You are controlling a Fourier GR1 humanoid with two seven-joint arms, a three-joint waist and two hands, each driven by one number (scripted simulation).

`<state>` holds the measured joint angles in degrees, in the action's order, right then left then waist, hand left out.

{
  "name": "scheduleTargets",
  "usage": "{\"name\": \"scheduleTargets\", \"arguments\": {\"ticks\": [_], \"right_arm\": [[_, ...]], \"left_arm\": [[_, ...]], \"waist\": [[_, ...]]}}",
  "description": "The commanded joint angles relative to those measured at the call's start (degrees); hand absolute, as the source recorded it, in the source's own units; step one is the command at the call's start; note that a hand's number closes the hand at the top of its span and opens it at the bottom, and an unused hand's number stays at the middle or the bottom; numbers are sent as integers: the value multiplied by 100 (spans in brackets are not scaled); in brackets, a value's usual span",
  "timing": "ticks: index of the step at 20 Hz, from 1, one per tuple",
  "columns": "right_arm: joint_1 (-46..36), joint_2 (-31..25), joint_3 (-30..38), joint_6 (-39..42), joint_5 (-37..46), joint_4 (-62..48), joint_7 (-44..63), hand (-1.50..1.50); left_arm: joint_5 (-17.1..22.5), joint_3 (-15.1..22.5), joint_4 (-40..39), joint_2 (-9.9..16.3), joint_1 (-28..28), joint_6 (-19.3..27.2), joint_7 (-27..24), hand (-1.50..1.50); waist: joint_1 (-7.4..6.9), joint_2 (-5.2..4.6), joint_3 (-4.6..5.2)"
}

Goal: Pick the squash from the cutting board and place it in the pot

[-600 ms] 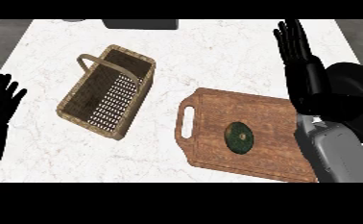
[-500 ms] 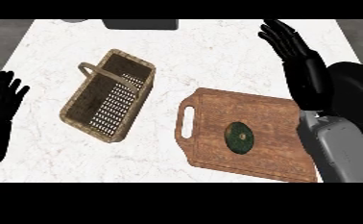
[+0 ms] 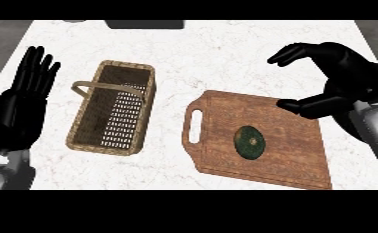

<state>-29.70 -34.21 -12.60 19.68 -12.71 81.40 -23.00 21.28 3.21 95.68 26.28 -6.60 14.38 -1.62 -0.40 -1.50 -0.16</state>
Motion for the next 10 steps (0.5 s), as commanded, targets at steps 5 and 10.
{"name": "scheduleTargets", "arguments": {"ticks": [5,10], "right_arm": [[231,-913,-46,1083,1354,-1157,-3443,-150],[-63,-1384,-613,557,2417,-1302,-3582,-150]], "left_arm": [[38,16,-506,-218,-700,-7,152,0],[-270,272,-813,-500,-753,38,-147,0]], "waist": [[-24,43,-6],[-45,81,11]]}}
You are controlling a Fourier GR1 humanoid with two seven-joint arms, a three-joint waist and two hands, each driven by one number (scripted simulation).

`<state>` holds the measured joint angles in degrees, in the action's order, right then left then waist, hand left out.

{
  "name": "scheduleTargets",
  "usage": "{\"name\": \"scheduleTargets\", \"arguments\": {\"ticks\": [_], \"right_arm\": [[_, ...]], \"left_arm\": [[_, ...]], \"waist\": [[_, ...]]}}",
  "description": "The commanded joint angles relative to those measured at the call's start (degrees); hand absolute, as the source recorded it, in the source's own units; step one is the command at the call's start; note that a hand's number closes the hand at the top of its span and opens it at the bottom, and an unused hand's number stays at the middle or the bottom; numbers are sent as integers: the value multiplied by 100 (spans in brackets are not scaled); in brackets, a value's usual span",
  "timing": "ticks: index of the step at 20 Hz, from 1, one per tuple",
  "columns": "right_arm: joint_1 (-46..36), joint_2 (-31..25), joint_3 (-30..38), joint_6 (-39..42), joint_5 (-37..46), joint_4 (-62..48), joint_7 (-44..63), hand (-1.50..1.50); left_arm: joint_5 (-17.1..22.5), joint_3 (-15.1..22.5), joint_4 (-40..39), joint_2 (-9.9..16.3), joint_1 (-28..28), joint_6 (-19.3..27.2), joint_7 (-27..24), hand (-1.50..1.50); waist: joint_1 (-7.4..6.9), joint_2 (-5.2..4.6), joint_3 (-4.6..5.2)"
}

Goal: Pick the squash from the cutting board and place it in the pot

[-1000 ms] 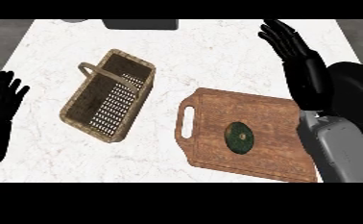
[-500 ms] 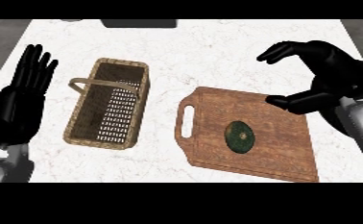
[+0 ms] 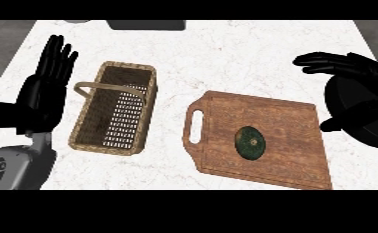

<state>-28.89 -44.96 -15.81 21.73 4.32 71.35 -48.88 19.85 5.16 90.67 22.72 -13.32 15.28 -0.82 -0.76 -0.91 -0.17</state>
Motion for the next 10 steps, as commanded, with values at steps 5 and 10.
{"name": "scheduleTargets", "arguments": {"ticks": [5,10], "right_arm": [[-189,-547,-831,26,1415,297,-576,-150],[-157,-75,-1023,-91,1880,734,281,-150]], "left_arm": [[-38,-66,-45,-78,-225,68,289,0],[-197,-113,-133,-205,-7,-89,61,0]], "waist": [[22,89,16],[44,96,19]]}}
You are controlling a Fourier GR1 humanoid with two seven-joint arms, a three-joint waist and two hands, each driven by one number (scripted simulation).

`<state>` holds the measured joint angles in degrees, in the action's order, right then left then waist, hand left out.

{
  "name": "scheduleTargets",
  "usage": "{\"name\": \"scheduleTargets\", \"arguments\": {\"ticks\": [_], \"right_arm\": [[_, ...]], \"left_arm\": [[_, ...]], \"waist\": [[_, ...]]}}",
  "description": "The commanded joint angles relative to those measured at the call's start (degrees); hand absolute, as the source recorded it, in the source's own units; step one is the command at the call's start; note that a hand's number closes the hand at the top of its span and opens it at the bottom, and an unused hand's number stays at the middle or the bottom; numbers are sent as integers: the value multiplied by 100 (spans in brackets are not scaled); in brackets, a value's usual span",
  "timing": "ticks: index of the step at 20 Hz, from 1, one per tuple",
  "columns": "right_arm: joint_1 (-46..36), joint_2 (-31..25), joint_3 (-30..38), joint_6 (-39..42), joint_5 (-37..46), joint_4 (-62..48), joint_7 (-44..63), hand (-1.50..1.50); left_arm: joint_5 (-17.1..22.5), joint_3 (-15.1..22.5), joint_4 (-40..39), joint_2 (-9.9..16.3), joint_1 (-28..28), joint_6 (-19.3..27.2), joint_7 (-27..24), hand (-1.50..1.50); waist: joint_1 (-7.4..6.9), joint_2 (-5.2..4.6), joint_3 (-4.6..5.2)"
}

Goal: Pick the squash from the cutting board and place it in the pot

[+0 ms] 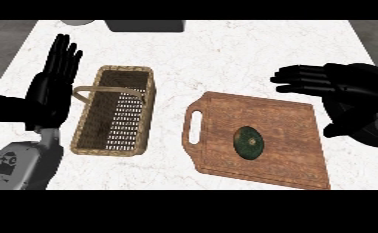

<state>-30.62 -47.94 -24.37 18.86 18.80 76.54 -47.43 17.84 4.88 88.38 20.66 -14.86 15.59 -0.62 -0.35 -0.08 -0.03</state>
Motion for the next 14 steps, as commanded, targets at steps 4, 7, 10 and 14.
{"name": "scheduleTargets", "arguments": {"ticks": [4,7,10,14], "right_arm": [[337,68,-177,564,545,885,751,-150],[195,508,-223,642,917,435,924,-150],[613,621,-511,462,1351,637,937,-150],[755,1003,-424,462,1704,692,965,-150]], "left_arm": [[-249,-81,12,-140,-92,103,152,0],[-201,-172,-87,-147,-165,-65,299,0],[-126,-388,-599,-169,-473,-290,52,0],[-503,-125,-620,-585,-273,-142,-172,0]], "waist": [[58,21,6],[18,10,4],[60,3,5],[59,6,5]]}}
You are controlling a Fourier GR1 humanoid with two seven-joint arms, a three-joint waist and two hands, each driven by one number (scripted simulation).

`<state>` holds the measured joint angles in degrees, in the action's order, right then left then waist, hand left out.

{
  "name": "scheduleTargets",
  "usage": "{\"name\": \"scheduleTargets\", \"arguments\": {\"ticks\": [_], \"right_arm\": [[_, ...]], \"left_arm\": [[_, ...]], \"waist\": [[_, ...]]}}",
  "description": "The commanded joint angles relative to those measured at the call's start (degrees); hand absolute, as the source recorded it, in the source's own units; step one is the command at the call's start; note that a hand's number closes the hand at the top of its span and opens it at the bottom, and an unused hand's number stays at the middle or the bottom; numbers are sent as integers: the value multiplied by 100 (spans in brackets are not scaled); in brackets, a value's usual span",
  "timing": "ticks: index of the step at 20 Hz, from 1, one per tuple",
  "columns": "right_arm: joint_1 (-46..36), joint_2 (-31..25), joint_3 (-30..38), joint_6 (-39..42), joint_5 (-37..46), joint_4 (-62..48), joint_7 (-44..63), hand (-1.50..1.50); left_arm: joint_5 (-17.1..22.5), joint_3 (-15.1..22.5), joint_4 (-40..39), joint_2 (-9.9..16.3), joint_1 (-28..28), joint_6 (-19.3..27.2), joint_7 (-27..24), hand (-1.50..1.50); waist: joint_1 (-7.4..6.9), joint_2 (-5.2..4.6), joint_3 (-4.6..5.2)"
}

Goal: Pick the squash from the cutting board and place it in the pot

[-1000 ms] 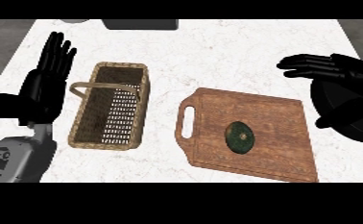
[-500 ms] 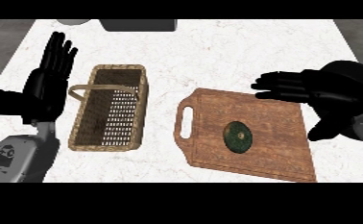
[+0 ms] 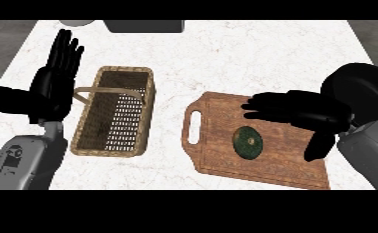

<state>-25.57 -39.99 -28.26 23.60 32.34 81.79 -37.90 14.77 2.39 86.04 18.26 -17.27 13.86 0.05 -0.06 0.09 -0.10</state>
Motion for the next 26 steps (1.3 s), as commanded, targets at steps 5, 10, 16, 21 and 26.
{"name": "scheduleTargets", "arguments": {"ticks": [5,10,16,21,26], "right_arm": [[224,680,198,-184,805,-374,-527,-150],[459,789,480,-65,1041,-38,-519,-150],[738,1109,491,-301,1675,48,-1,-150],[635,1574,564,-260,2054,-359,-115,-150],[562,1792,652,-177,2313,-374,-275,-150]], "left_arm": [[-199,-148,-27,-278,-4,-122,-2,0],[-117,-437,337,-88,254,-421,313,0],[-421,-285,32,-509,60,-258,94,0],[-494,-462,126,-487,291,-410,113,0],[-301,-734,135,-406,281,-801,-17,0]], "waist": [[-4,-13,10],[-11,-7,10],[13,-9,10],[-2,-10,10],[5,-7,11]]}}
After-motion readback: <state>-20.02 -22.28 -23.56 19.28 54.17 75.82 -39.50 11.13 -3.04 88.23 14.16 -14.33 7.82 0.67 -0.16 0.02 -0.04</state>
